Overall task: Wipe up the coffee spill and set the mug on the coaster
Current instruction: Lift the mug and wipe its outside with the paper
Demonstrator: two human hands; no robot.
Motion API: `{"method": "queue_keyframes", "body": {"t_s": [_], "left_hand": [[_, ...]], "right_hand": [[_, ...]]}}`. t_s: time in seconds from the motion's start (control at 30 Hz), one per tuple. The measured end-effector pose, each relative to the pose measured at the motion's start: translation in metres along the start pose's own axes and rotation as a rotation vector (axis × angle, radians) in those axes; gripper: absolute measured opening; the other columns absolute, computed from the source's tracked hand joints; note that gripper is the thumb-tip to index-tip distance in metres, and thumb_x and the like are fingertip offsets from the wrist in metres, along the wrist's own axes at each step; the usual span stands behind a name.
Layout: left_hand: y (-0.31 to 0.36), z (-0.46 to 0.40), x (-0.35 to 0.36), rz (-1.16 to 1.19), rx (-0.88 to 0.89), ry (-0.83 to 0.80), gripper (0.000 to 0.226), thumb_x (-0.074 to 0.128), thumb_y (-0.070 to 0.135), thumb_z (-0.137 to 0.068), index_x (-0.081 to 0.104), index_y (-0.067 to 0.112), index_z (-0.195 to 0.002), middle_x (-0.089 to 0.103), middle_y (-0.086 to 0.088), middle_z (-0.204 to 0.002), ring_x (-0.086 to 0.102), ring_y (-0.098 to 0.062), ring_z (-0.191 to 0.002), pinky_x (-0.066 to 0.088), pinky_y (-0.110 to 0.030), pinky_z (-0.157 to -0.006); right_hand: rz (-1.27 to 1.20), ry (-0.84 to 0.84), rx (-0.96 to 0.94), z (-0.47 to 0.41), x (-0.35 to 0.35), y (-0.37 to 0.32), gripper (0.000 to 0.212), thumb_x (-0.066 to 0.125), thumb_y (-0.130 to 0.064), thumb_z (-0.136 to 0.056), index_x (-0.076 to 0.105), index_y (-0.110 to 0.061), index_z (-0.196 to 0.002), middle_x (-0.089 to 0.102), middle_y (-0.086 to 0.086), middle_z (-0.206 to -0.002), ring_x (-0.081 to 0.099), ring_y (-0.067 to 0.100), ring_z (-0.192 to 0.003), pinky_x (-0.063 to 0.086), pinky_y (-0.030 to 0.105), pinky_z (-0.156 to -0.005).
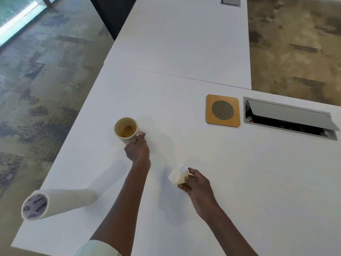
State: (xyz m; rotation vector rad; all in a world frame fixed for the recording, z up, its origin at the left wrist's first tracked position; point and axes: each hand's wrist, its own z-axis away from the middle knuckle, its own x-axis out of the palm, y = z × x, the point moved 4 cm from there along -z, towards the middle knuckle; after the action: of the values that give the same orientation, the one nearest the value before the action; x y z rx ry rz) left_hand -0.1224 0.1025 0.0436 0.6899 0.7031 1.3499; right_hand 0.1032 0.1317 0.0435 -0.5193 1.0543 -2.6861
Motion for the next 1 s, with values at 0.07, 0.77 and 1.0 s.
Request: {"method": "queue_keyframes", "body": {"t_s": [0.07,0.77,1.0], "left_hand": [[0.0,0.001,-0.005,0.008,0.015,0.003,0.025,0.073,0.021,-0.09,0.071,0.027,-0.066,0.068,0.017,-0.066,0.071,-0.018,-0.085,0.05,-0.025,-0.077],[0.102,-0.009,-0.113,-0.084,0.243,-0.215,0.005,0.076,0.021,-0.087,0.076,0.017,-0.09,0.081,0.003,-0.088,0.077,-0.015,-0.093,0.05,-0.042,-0.104],[0.117,-0.013,-0.127,-0.082,0.236,-0.214,0.012,0.076,0.024,-0.088,0.077,0.013,-0.094,0.081,0.001,-0.091,0.078,-0.016,-0.093,0.048,-0.043,-0.107]], "right_hand": [[-0.053,-0.063,0.011,-0.003,0.003,-0.007,0.029,0.047,0.009,-0.095,0.066,-0.001,-0.113,0.072,0.015,-0.099,0.069,0.024,-0.089,0.057,0.03,-0.076],[0.855,-0.026,-0.486,-0.128,0.155,-0.052,0.017,0.064,-0.002,-0.083,0.06,-0.014,-0.095,0.065,0.007,-0.081,0.062,0.026,-0.083,0.053,0.036,-0.078],[1.426,-0.026,-0.914,-0.13,0.176,-0.032,0.013,0.045,-0.006,-0.093,0.059,-0.008,-0.094,0.051,0.007,-0.108,0.049,0.025,-0.095,0.048,0.038,-0.068]]}}
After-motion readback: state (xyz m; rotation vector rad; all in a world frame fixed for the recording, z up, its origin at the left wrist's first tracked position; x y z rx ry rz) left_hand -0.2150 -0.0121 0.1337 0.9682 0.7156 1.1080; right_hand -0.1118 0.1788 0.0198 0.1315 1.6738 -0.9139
